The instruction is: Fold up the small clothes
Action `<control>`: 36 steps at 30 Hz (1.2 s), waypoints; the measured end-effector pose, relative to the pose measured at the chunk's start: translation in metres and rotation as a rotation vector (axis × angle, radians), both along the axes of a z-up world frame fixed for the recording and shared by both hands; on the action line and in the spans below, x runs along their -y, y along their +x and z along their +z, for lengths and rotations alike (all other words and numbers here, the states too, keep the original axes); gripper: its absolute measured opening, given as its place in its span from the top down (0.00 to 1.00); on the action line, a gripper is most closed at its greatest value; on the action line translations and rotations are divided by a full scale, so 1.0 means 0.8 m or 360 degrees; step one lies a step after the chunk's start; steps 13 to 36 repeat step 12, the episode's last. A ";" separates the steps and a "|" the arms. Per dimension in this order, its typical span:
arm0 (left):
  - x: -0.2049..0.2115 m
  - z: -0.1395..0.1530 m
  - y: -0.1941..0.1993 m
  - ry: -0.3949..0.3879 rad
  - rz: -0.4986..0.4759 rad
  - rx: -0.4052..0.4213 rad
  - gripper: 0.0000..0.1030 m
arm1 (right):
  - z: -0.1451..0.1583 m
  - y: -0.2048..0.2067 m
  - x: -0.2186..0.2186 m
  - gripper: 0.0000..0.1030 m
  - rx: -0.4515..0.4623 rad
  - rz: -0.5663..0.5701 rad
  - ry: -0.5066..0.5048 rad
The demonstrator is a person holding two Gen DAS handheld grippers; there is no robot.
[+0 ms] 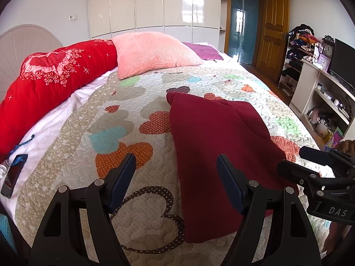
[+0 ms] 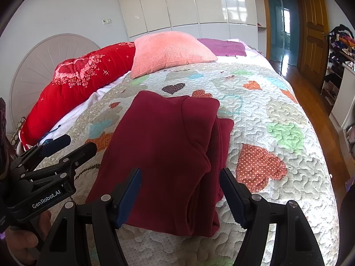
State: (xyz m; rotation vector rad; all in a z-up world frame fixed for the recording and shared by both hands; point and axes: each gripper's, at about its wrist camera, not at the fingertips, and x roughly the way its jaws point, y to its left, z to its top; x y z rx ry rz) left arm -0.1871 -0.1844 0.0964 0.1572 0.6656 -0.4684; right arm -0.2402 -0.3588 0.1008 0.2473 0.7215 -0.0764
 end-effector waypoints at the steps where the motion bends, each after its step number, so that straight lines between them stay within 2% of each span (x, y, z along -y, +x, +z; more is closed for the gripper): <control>1: 0.000 -0.001 0.000 0.0001 -0.0004 0.0002 0.27 | 0.000 0.000 0.000 0.32 -0.0001 -0.0001 0.0003; 8: -0.001 -0.001 0.000 -0.0010 -0.0018 0.0030 0.27 | -0.002 0.001 -0.004 0.32 -0.0007 0.0007 0.0000; 12: -0.003 -0.004 0.007 -0.0014 -0.0017 -0.0017 0.27 | -0.005 0.004 -0.004 0.32 -0.0015 0.0011 0.0003; 36: -0.003 -0.004 0.007 -0.0014 -0.0017 -0.0017 0.27 | -0.005 0.004 -0.004 0.32 -0.0015 0.0011 0.0003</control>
